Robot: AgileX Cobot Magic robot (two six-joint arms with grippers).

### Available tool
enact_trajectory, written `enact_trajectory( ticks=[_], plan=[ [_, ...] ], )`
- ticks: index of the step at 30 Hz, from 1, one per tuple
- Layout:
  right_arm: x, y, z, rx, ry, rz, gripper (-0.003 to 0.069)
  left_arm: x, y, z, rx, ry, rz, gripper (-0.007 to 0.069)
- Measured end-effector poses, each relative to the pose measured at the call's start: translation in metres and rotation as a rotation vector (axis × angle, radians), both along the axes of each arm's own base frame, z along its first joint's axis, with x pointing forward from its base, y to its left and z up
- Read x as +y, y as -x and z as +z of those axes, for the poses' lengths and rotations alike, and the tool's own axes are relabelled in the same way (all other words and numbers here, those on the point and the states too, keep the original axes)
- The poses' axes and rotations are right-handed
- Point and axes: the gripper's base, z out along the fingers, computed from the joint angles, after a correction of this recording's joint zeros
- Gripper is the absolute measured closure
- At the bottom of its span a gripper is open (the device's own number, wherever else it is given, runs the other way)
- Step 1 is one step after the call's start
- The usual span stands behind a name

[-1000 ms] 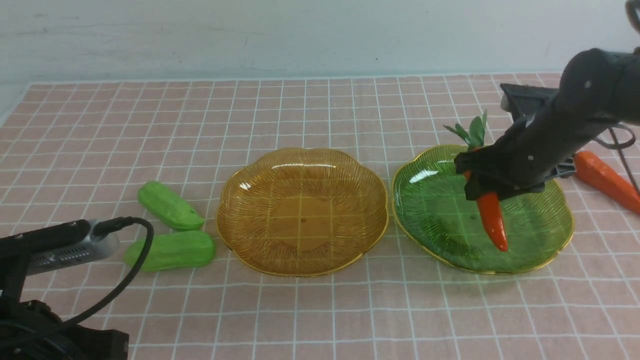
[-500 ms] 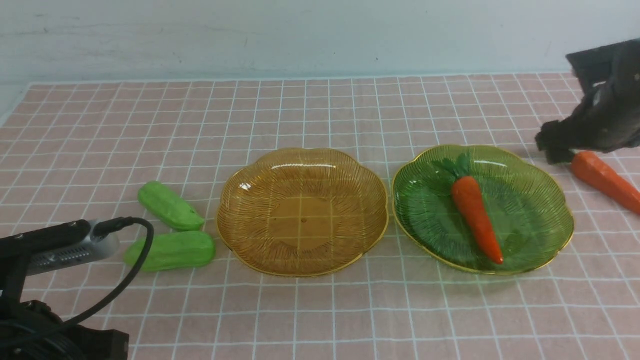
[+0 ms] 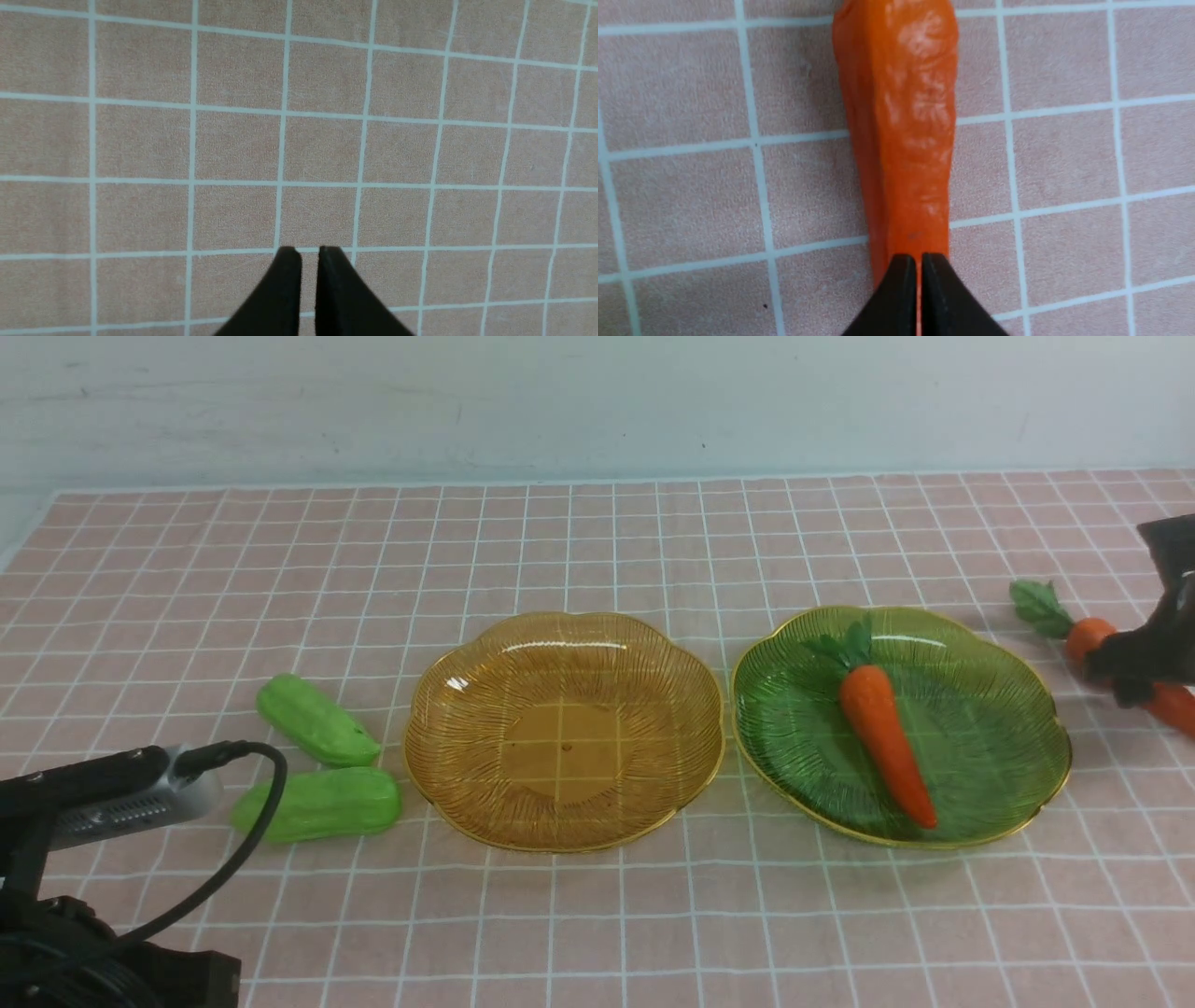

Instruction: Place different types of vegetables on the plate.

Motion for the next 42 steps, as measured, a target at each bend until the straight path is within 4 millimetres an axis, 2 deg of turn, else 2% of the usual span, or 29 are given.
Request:
enact_trajectory(
  ticks=[5,7,9,12,21,24,26,27,31,35,37,38,40,42],
  plan=[
    [0.004,-0.008,0.055,0.069,-0.084,-0.051,0.0675,0.000,0.000,0.000,0.000,0.000,0.000,0.0587],
    [0.007,-0.009,0.069,0.071,-0.120,-0.037,0.0676,0.000,0.000,0.000,0.000,0.000,0.000,0.0587],
    [0.008,-0.010,0.073,0.071,-0.121,-0.020,0.0676,0.000,0.000,0.000,0.000,0.000,0.000,0.0587],
    [0.007,-0.011,0.066,0.100,-0.099,-0.010,0.0642,0.000,0.000,0.000,0.000,0.000,0.000,0.0587],
    [0.000,-0.029,0.008,0.145,-0.049,0.010,0.0199,0.000,0.000,0.000,0.000,0.000,0.000,0.0587],
    [0.000,-0.031,-0.009,0.181,-0.050,0.008,0.0157,0.000,0.000,0.000,0.000,0.000,0.000,0.0587],
    [0.000,-0.031,-0.019,0.202,-0.053,0.007,0.0173,0.000,0.000,0.000,0.000,0.000,0.000,0.0587],
    [0.000,-0.031,-0.022,0.209,-0.055,0.007,0.0213,0.000,0.000,0.000,0.000,0.000,0.000,0.0587],
    [0.000,-0.029,-0.020,0.239,-0.060,0.002,0.0459,0.000,0.000,0.000,0.000,0.000,0.000,0.0587],
    [0.004,-0.031,0.012,0.181,-0.114,-0.014,0.0454,0.000,0.000,0.000,0.000,0.000,0.000,0.0587],
    [0.015,-0.023,0.047,0.102,-0.229,-0.026,0.0454,0.000,0.000,0.000,0.000,0.000,0.000,0.0587],
    [0.023,-0.016,0.064,0.068,-0.297,-0.027,0.0454,0.000,0.000,0.000,-0.001,-0.003,0.000,0.0587],
    [0.041,-0.003,0.083,0.043,-0.394,-0.004,0.0454,0.001,-0.001,0.000,-0.008,-0.014,-0.001,0.0587],
    [0.069,0.012,0.087,0.072,-0.451,0.073,0.0454,0.003,-0.001,0.000,-0.017,-0.036,-0.004,0.0578]
  ],
)
